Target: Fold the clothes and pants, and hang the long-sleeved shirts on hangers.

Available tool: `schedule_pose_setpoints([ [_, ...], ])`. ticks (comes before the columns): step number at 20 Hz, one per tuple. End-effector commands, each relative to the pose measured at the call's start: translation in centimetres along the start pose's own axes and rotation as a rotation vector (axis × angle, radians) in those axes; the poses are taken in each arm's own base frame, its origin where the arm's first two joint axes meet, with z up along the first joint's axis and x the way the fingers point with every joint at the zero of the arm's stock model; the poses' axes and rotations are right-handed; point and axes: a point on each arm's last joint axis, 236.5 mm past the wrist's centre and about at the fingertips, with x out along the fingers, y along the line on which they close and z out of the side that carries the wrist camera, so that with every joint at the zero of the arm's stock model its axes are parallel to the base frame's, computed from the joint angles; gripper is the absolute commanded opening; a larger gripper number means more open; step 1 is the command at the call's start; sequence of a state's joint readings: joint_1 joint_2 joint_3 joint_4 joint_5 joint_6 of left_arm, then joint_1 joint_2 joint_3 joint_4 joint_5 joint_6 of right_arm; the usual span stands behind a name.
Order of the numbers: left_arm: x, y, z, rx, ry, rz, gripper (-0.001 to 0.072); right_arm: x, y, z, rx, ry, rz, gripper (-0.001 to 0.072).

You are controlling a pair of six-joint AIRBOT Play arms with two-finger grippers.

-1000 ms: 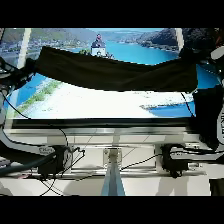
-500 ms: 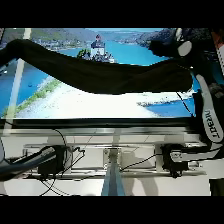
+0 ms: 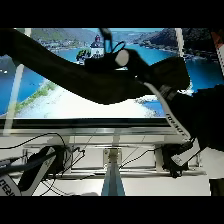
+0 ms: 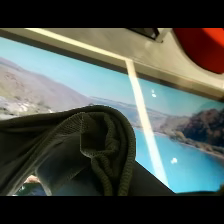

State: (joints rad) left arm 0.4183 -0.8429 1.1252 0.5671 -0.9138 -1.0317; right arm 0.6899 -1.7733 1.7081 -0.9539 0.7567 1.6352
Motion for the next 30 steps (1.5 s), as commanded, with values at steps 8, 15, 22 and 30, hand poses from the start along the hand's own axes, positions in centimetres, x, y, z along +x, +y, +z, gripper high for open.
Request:
schedule_pose_setpoints([
  [8, -0.3, -0.9, -1.4, -0.052, 0.059, -0.029, 0.0014, 4.4, 8.1, -9.0, -0.133, 0.163, 0.078, 0.0025],
  [15, 2.4, -5.3, -9.0, -0.111, 0.366, -0.216, 0.0013, -5.0, -6.8, 1.4, 0.003, 0.080, -0.141, 0.0025],
  [22, 8.1, -12.6, -17.8, -0.250, 0.441, -0.277, 0.0014, -18.7, -15.4, 8.8, 0.103, -0.123, -0.292, 0.0025],
  [30, 7.9, -21.1, -27.2, -0.153, 0.601, -0.409, 0.0697, -22.3, -17.5, 9.0, 0.103, -0.137, -0.362, 0.0025],
])
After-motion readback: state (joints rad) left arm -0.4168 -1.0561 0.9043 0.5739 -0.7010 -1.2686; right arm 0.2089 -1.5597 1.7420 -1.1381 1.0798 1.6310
